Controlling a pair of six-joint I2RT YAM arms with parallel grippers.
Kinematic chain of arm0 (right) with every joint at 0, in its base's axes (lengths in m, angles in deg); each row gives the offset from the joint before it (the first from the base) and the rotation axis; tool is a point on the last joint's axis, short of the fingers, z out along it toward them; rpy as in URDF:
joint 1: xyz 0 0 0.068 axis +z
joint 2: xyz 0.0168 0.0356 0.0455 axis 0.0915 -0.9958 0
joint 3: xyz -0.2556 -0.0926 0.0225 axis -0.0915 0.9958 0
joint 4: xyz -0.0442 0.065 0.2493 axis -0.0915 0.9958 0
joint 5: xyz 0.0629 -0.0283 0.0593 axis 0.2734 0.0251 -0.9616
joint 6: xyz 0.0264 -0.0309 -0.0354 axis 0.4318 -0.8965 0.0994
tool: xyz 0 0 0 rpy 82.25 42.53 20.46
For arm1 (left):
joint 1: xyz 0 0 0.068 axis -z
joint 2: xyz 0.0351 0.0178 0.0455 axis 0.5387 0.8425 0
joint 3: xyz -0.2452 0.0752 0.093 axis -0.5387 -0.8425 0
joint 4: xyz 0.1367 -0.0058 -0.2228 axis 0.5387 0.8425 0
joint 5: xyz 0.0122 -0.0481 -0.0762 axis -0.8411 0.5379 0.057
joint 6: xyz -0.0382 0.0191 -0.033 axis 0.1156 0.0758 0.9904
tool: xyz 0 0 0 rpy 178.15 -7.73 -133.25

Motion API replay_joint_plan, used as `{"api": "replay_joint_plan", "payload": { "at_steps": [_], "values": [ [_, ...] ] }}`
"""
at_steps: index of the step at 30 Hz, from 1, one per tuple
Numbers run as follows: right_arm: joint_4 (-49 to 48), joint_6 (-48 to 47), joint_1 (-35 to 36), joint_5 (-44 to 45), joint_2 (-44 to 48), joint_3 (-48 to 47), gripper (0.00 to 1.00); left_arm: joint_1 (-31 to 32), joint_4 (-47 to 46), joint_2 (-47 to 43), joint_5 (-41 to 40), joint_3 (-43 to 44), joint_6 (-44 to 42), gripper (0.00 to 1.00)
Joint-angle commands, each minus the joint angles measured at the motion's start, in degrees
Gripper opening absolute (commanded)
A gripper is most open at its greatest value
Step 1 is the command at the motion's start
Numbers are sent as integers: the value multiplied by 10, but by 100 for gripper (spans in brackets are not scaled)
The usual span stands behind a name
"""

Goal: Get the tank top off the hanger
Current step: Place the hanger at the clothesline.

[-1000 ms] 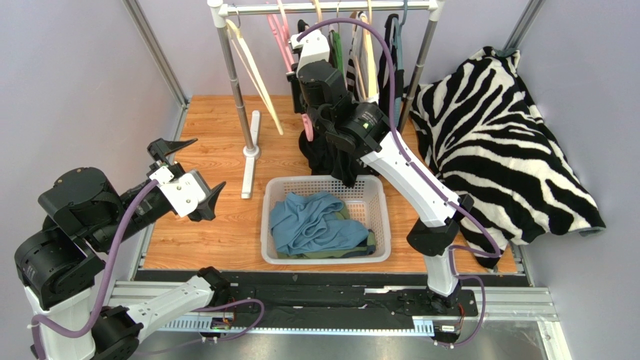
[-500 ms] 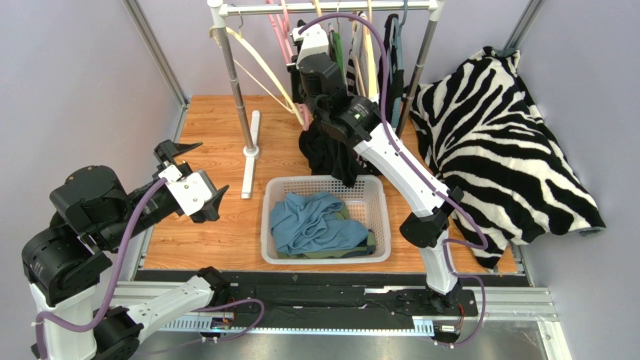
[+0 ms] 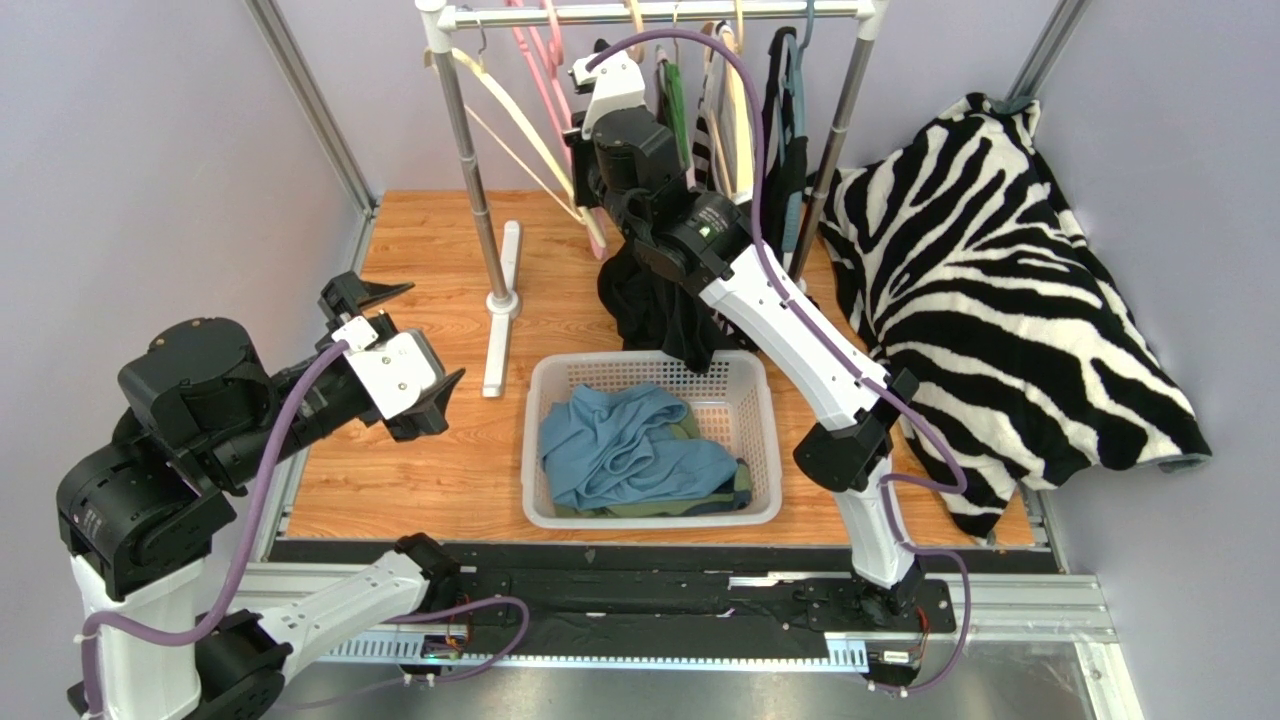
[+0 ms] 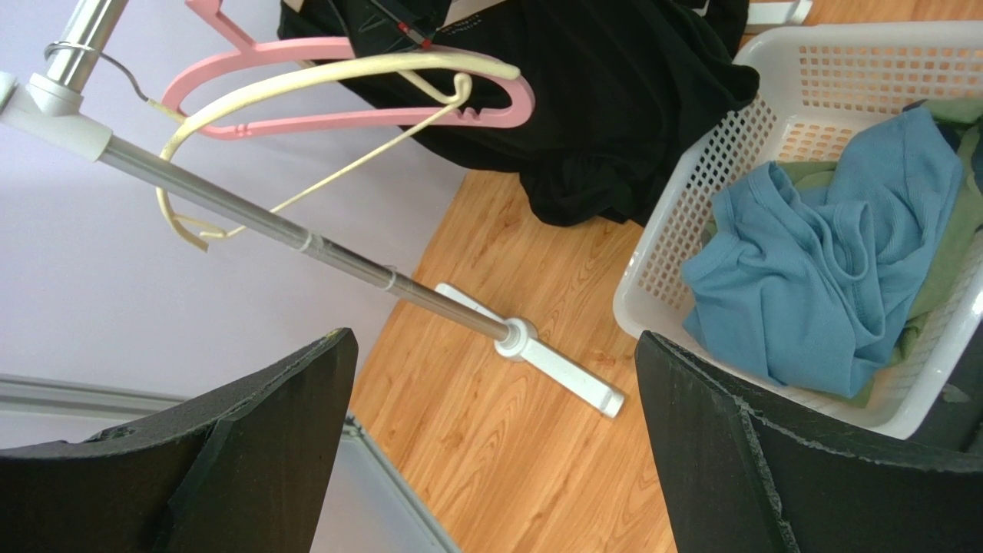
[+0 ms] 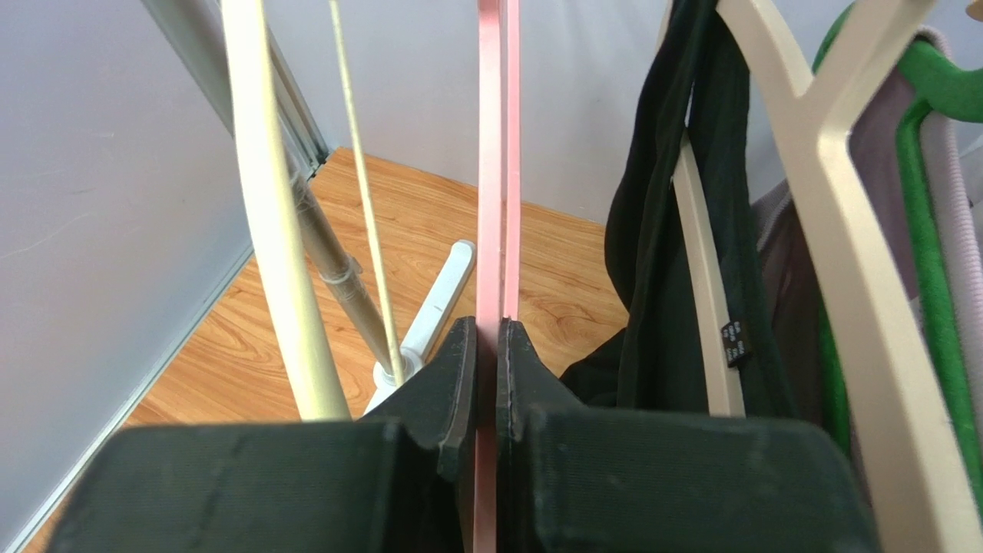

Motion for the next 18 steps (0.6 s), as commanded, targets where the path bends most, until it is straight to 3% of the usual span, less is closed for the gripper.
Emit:
{"api": "replay_joint_plan", "payload": {
  "at_steps": [1, 14, 16, 17, 18],
  "values": [
    [-43, -52, 28, 3, -13, -26, 0, -8, -10, 15, 20, 19, 17, 99],
    [-25, -67, 49, 11, 0, -7, 0, -21, -13, 29, 44, 27, 28, 99],
    [-20, -67, 45, 13, 3, -6, 11, -22, -13, 30, 46, 28, 29, 99],
    [-17, -66, 44, 12, 6, -5, 27, -23, -13, 30, 47, 29, 30, 99],
    [-10, -63, 41, 9, 14, -2, 35, -24, -14, 30, 47, 29, 30, 99]
  ]
}}
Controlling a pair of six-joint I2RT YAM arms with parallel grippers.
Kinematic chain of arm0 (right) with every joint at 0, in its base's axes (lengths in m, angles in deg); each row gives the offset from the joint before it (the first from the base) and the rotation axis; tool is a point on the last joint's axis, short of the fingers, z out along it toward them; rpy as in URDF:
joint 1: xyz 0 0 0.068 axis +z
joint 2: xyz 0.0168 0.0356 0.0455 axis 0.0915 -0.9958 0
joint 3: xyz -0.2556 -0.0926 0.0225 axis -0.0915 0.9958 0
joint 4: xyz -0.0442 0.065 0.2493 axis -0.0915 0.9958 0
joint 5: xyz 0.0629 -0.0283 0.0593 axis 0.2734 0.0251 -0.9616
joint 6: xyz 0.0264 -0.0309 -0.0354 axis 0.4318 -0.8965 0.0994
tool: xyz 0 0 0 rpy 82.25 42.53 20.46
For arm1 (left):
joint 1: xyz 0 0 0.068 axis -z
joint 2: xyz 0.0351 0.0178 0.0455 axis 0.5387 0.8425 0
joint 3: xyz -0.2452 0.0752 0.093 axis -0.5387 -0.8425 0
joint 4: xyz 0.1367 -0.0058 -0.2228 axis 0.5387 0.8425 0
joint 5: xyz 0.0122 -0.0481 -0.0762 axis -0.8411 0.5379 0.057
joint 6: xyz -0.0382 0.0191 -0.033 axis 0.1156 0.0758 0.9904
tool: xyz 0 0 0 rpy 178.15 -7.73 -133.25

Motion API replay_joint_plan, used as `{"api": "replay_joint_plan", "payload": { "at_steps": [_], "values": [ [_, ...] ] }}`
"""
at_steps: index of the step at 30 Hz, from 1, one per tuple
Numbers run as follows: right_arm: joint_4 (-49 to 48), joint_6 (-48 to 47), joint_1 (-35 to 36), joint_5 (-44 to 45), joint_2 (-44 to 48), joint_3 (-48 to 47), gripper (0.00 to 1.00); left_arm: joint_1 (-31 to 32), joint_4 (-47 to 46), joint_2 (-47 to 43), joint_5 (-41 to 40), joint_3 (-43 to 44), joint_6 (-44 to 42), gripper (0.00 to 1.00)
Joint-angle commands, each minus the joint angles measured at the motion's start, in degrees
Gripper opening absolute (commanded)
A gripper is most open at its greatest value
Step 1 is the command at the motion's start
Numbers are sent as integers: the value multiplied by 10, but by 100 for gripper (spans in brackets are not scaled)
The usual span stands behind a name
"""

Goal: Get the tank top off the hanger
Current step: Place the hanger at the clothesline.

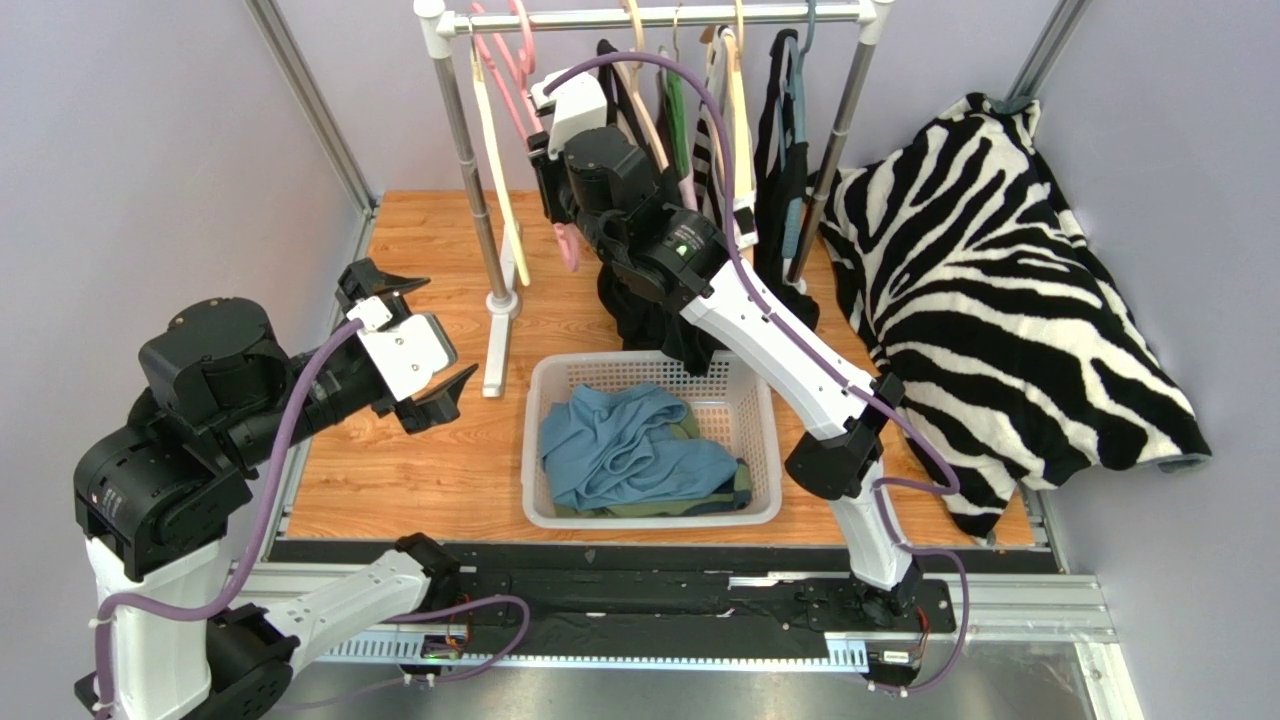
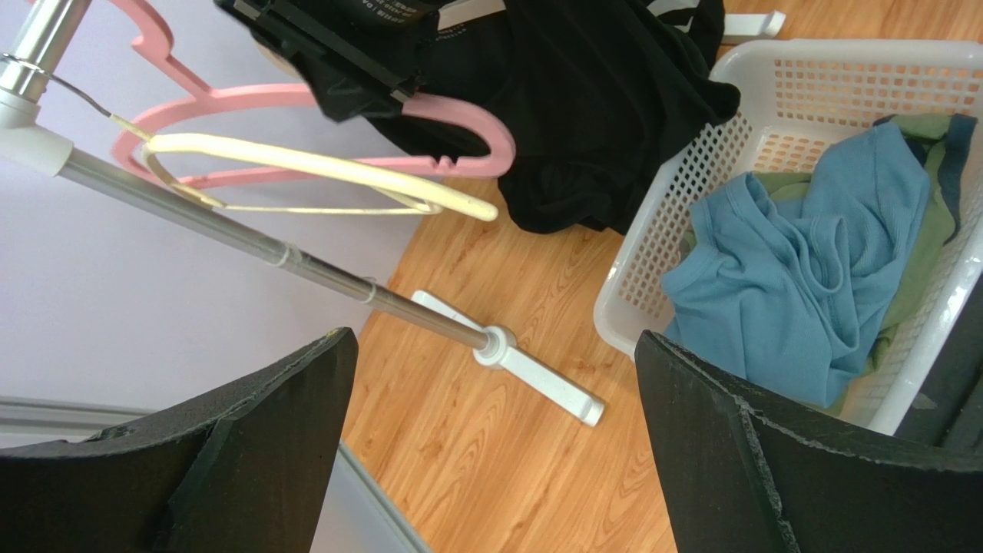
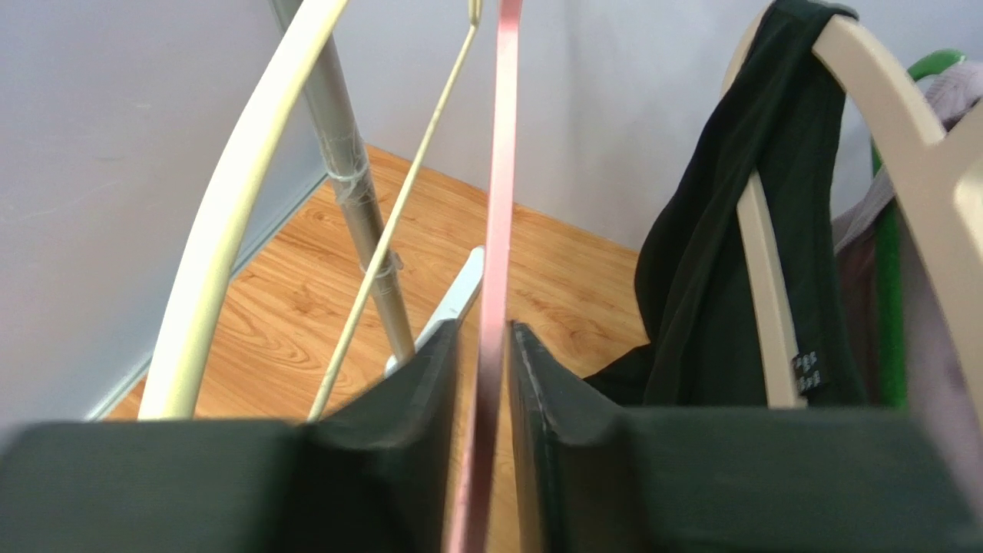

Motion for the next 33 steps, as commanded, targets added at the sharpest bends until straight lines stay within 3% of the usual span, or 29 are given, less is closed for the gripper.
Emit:
{"api": "replay_joint_plan", "payload": {
  "at_steps": [1, 3, 8, 14, 21, 33],
  "values": [
    [19, -5, -7, -6, 31, 13, 41, -6, -14, 6, 12, 18, 16, 99],
    [18, 5, -12, -10, 45, 32, 50, -9, -14, 5, 13, 20, 17, 99],
    [26, 5, -15, -14, 77, 48, 62, -16, -13, 1, 23, 14, 21, 99],
    [28, 5, -15, -18, 159, 84, 68, -23, -13, 0, 30, 15, 27, 99],
    [22, -14, -25, 3, 211, 98, 69, -32, -12, -7, 45, 12, 32, 99],
    [60, 25, -60, -1, 224, 169, 70, -47, -9, -14, 69, 13, 41, 99]
  ]
}}
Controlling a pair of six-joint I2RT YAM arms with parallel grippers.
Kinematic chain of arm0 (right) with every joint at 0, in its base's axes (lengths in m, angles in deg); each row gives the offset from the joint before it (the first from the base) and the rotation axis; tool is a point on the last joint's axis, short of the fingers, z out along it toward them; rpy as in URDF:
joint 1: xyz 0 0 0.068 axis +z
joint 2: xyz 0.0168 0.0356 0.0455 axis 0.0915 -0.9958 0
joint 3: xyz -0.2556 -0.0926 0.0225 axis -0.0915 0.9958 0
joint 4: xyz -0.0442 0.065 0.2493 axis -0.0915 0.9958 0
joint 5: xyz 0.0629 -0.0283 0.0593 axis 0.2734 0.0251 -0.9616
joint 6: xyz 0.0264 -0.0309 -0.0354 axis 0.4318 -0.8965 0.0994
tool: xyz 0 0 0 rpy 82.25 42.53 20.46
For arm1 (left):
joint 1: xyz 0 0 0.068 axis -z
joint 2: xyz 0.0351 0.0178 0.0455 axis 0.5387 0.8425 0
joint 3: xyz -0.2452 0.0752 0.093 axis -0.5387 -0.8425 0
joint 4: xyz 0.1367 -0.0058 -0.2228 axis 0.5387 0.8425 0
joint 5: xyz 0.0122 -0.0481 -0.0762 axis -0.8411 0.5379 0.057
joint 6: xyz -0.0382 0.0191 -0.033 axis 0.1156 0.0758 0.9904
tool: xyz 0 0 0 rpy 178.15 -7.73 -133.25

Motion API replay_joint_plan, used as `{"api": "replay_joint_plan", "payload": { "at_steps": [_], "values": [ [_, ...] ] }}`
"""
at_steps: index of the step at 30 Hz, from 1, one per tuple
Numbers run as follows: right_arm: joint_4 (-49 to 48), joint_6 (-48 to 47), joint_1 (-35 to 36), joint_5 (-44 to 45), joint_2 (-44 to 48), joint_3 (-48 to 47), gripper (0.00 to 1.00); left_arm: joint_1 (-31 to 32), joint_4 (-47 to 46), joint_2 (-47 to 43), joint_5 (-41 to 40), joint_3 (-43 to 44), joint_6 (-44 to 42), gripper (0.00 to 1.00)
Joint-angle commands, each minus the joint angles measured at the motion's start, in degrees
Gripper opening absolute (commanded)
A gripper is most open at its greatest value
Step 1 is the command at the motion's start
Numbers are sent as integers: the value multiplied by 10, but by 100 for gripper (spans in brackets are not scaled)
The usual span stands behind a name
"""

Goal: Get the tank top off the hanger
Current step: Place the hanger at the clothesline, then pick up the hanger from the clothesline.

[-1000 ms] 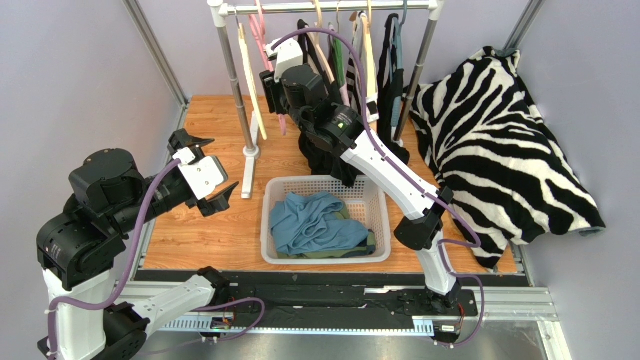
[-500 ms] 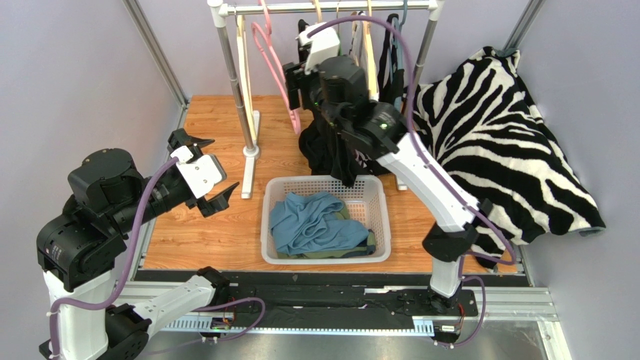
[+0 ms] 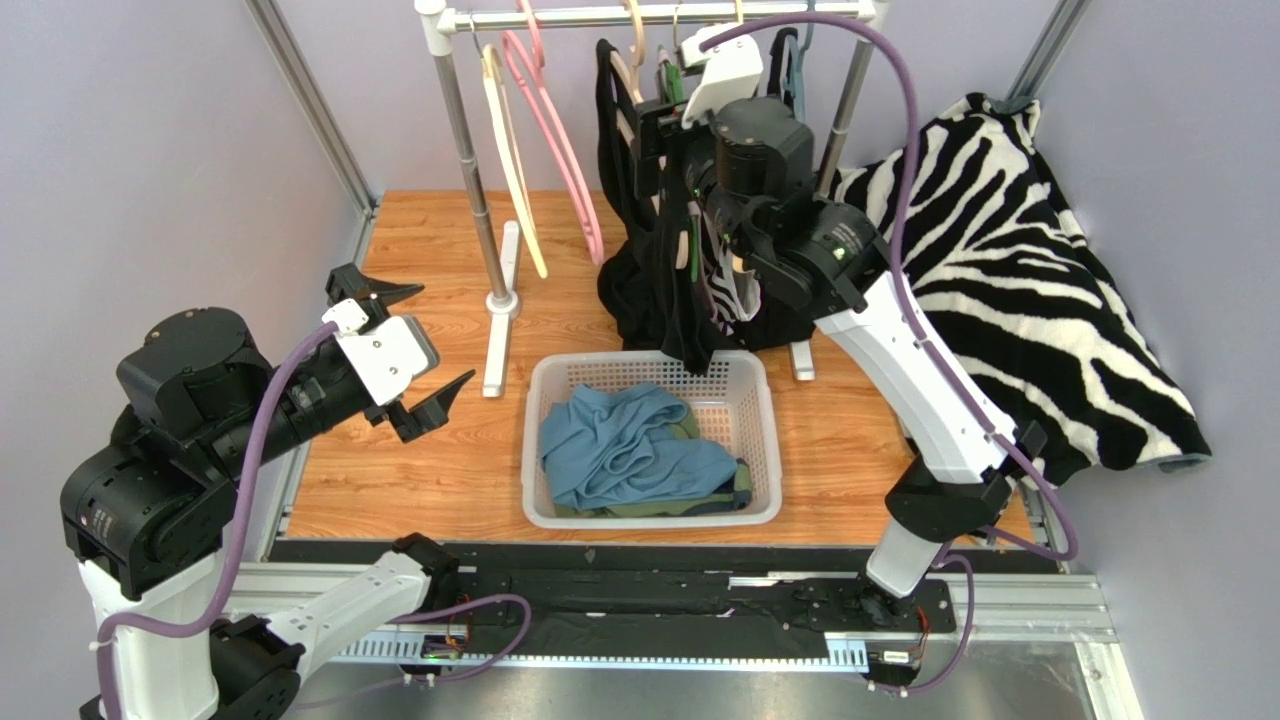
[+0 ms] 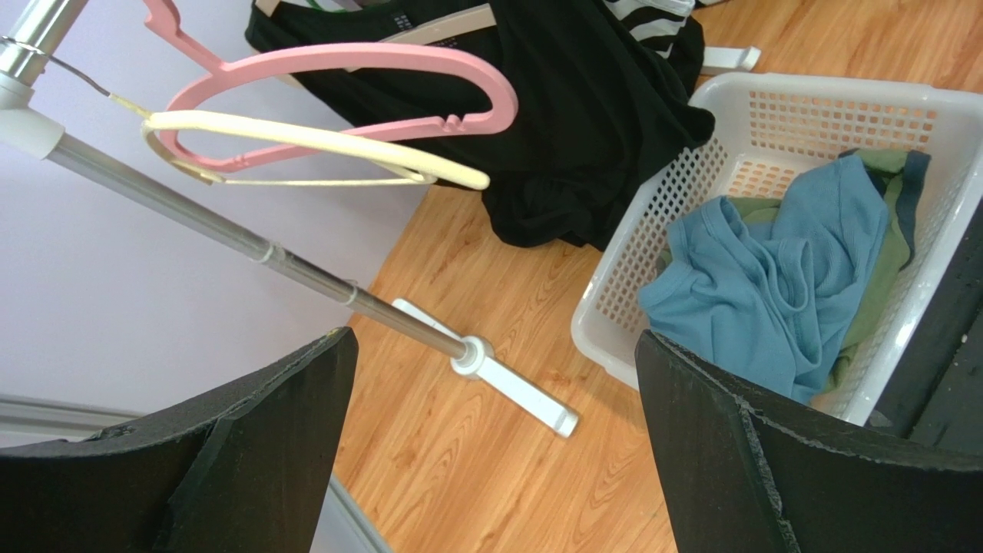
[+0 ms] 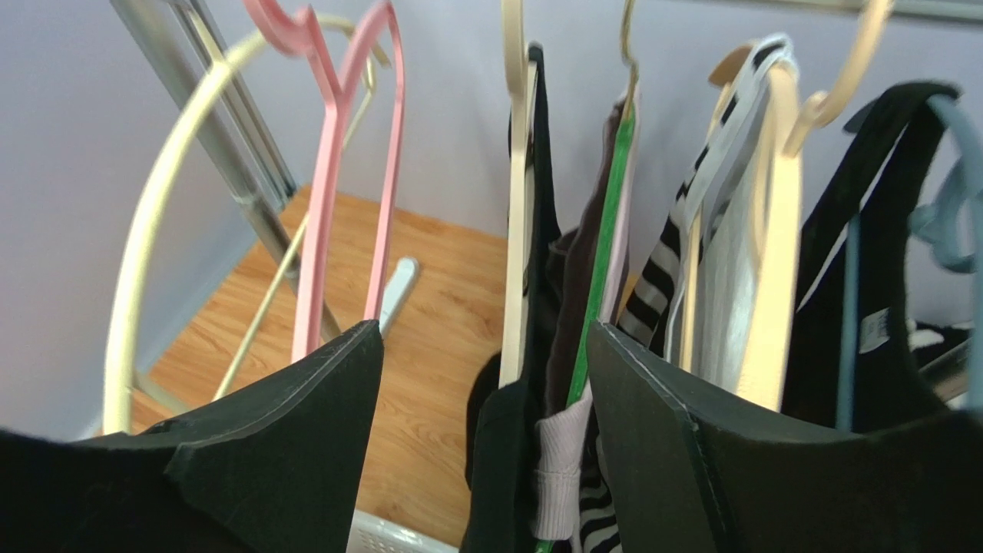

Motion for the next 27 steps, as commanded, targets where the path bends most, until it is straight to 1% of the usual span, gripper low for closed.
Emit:
{"api": "replay_joint_plan", "payload": {
  "at_steps": [1, 9, 12, 13, 15, 16, 19, 20, 23, 24, 27],
  "values": [
    [18, 15, -4, 1, -6, 24, 70, -5, -10, -4, 16, 9, 13, 99],
    [30, 27, -9, -15, -6, 49, 69, -7, -8, -5, 21, 8, 13, 99],
    [30, 38, -8, -33, -6, 60, 61, -8, -8, -5, 22, 8, 14, 99],
    [30, 42, -8, -43, -7, 62, 54, -8, -8, -4, 23, 8, 14, 99],
    [31, 51, -8, -56, -10, 69, 45, -9, -8, -4, 26, 9, 15, 99],
    [33, 55, -8, -65, -11, 71, 37, -9, -8, -3, 27, 8, 15, 99],
    [36, 66, -8, -77, -18, 73, 25, -9, -8, -4, 26, 8, 14, 99],
    [39, 67, -8, -82, -20, 72, 16, -10, -8, -3, 28, 9, 14, 99],
    [43, 66, -8, -83, -23, 72, 1, -10, -8, -4, 28, 6, 14, 99],
    [42, 64, -8, -82, -22, 72, 0, -10, -8, -4, 28, 5, 14, 99],
    [34, 59, -8, -77, -22, 64, 0, -10, -9, -4, 30, 1, 13, 99]
  ]
}}
